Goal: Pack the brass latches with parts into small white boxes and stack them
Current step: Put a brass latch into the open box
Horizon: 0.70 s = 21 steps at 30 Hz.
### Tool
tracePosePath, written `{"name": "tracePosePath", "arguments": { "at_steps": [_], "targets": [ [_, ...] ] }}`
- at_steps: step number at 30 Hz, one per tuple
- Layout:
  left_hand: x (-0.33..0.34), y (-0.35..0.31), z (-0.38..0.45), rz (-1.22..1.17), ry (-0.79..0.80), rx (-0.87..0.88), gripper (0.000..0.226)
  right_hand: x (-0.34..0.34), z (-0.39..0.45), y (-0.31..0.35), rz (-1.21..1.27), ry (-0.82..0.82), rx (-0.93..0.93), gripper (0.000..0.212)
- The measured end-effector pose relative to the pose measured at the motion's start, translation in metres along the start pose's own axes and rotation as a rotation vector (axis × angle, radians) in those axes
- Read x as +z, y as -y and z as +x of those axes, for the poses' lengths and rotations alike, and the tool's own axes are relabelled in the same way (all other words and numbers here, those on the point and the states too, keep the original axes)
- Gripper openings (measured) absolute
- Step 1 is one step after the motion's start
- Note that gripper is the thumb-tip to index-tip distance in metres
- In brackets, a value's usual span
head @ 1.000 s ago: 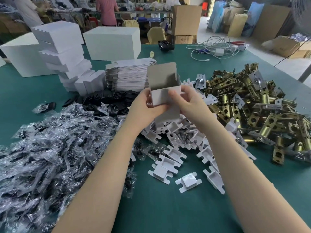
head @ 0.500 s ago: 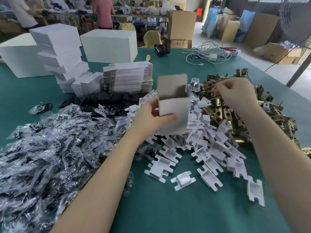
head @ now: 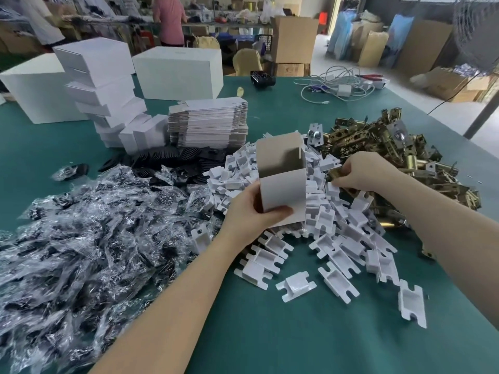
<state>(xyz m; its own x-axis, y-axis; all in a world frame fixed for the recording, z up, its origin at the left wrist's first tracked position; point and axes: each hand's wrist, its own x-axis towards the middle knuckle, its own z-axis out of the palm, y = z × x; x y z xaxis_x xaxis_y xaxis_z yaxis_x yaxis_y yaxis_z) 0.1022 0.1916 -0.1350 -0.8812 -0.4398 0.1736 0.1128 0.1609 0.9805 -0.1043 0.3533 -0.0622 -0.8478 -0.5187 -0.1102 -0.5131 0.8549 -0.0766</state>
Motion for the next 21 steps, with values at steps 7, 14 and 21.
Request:
{"name": "tracePosePath", "arguments": {
  "at_steps": [7,14,21],
  "targets": [
    [-0.001,0.001,0.002,-0.016,-0.001,-0.013,0.053,-0.014,-0.003,-0.003,-0.231,0.166,0.086,0.045],
    [0.000,0.002,0.001,-0.023,-0.003,0.000,0.054,0.000,-0.011,-0.003,-0.320,0.038,0.171,0.037],
    [-0.001,0.002,0.001,-0.012,0.003,-0.001,0.052,-0.005,-0.012,-0.016,-0.196,0.044,0.077,0.040]
  ]
}}
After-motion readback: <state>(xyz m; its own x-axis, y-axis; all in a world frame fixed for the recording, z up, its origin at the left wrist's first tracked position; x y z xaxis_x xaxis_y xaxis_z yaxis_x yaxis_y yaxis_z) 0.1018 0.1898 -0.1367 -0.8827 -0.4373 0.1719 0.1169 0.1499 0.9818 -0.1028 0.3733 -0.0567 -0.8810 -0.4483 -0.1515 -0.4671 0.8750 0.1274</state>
